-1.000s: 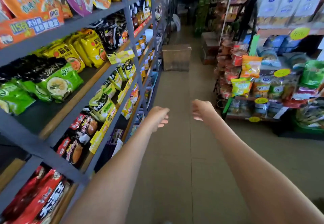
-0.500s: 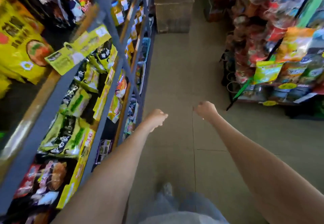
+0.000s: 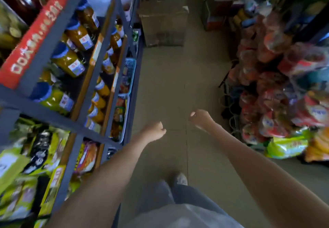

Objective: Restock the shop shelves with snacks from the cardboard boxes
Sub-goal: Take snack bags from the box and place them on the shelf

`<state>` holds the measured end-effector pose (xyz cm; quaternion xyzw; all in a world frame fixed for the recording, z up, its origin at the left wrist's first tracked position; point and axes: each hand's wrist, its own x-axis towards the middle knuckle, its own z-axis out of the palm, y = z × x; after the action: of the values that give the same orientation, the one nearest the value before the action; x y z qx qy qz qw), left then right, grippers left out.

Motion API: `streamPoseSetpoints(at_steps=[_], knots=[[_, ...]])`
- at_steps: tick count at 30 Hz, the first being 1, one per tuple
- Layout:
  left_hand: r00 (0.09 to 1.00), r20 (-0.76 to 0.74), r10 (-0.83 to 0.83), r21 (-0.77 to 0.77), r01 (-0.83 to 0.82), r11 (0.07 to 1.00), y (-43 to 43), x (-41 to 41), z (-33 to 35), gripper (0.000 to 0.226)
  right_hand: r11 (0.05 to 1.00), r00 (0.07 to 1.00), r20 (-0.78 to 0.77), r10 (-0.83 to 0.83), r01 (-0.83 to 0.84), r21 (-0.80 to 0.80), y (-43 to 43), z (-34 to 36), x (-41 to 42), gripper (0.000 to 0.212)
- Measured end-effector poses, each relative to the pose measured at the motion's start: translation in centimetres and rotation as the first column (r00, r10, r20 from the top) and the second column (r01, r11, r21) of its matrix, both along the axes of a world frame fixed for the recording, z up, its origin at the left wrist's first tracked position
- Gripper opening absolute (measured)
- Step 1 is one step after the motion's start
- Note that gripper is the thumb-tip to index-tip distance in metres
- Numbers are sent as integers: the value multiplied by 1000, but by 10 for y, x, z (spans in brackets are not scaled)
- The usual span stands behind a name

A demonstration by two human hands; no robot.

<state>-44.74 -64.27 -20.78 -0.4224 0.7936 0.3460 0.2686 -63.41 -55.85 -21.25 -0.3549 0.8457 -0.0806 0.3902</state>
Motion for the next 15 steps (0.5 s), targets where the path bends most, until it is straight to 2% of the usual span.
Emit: streamPoseSetpoints(at_steps=[5,7,9,12,15], knots=[[1000,13,-19,-117,20,993,-132,-89,-6,40,990,989,-48,137,-136,26,-144,4,-87,30],[1000,-3,-19,-116,18,993,-192,-133,-10,36,989,988,-59,145,-143,28,-206,4,-124,32],[999,-50,-7,-86,2,996,-252,-182,-10,31,996,996,-29,83,-83,19,-265,6,-165,34],[992,-118,32,-11,-34,999,-344,-269,4,25,997,991,115,-64,70,-45,-353,15,-235,35],[950,-260,172,127,-144,981,-427,-366,26,16,953,922,291,-256,291,-83,-425,24,-316,21]])
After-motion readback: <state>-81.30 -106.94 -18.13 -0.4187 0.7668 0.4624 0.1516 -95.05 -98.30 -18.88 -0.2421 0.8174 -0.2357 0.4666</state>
